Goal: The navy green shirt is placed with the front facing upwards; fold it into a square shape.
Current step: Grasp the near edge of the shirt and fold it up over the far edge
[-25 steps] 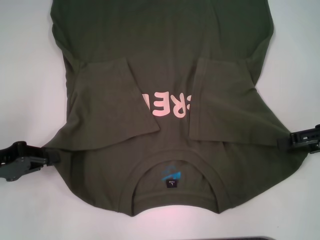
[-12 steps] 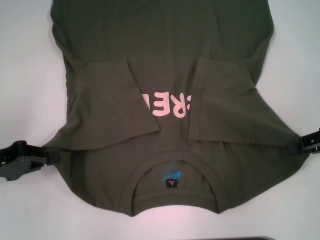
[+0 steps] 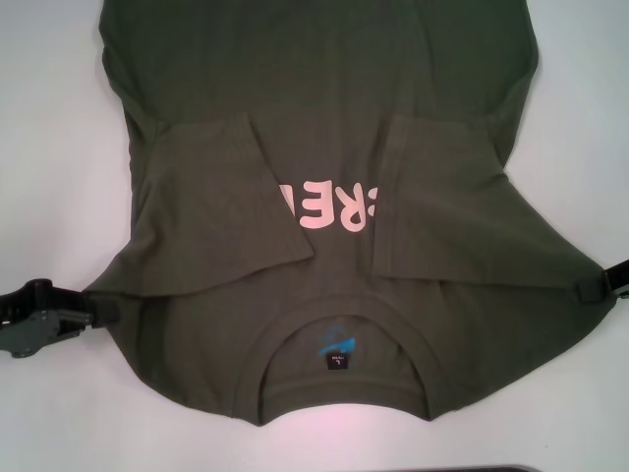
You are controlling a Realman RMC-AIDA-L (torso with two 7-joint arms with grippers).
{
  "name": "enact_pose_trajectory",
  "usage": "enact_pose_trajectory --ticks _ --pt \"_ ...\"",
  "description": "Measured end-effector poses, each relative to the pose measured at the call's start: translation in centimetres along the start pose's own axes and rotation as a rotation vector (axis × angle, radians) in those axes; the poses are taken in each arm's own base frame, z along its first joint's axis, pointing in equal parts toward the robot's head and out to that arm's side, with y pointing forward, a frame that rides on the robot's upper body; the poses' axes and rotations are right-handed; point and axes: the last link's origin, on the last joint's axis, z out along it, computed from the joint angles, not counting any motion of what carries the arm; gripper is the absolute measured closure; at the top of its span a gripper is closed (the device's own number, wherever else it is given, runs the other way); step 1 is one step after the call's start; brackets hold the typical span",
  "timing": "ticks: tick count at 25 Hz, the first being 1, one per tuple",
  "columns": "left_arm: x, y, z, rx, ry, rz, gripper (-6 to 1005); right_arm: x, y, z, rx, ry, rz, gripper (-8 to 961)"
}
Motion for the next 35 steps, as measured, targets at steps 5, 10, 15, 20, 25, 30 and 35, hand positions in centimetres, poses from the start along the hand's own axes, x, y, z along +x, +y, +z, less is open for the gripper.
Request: enact_pose_trajectory --ticks 5,10,15,20,25,30,35 --pt "-0.4 0.2 -0.2 0.012 -0.077 0.024 963 0.1 0.1 -0.5 0.024 0.053 -0.013 931" --pt "-1.3 0.3 -0.3 0.025 -0.169 0.035 965 0.8 0.3 -1.4 0.073 0.138 -0.017 930" --pt "-2.0 0.1 -0.6 0.049 -0.223 0.01 966 1.2 0.2 -1.8 0.114 0.192 -0.01 930" --pt "-2.3 0.3 -0.8 0.041 -0.253 0.008 966 1.4 0.2 -1.7 0.126 0.224 -0.017 930" --pt "-1.3 2.1 -1.0 -0.037 -0.249 0.07 966 0.3 1.1 -2.0 0.075 0.177 -0.051 930" --pt "2.6 6.0 0.6 -0.051 -0.255 0.176 966 -2.9 3.5 -2.0 0.052 0.147 -0.139 930" --pt "6.3 9.2 2.0 -0.02 -0.22 0.239 965 -6.9 5.6 -3.2 0.092 0.089 -0.222 930"
